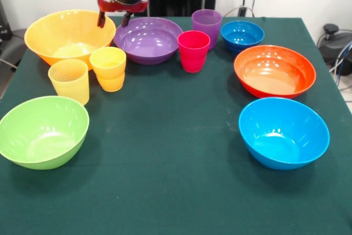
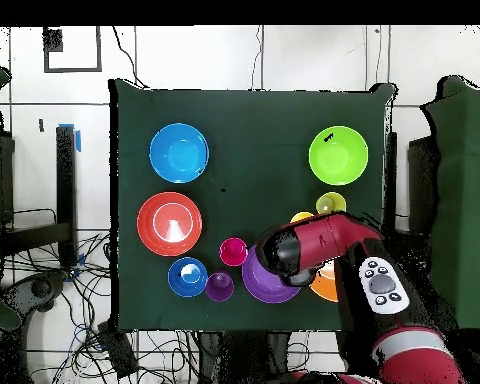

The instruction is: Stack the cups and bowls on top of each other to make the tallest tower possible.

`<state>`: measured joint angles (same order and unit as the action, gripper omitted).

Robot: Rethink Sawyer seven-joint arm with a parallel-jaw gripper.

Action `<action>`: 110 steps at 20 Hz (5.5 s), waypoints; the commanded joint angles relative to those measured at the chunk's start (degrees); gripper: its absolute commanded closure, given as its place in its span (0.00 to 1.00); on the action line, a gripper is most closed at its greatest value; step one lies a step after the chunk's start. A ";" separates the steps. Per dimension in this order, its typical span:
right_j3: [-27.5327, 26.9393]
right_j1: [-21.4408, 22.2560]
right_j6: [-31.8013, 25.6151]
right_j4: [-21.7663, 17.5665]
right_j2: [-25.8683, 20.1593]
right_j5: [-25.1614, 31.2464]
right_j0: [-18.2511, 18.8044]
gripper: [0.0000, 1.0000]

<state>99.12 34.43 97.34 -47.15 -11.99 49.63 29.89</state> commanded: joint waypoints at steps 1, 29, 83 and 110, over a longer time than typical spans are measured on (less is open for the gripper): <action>-2.40 -5.63 -7.46 -5.24 -4.50 -7.26 0.24 0.00; -4.21 -5.37 -9.27 -6.41 -4.47 -7.17 0.32 0.00; -4.97 -5.98 -9.21 -6.71 -7.22 -7.54 1.99 0.00; -4.92 -3.48 -10.68 -3.74 -9.75 -5.55 2.33 1.00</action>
<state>97.87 30.20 97.34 -50.63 -14.95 45.97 32.83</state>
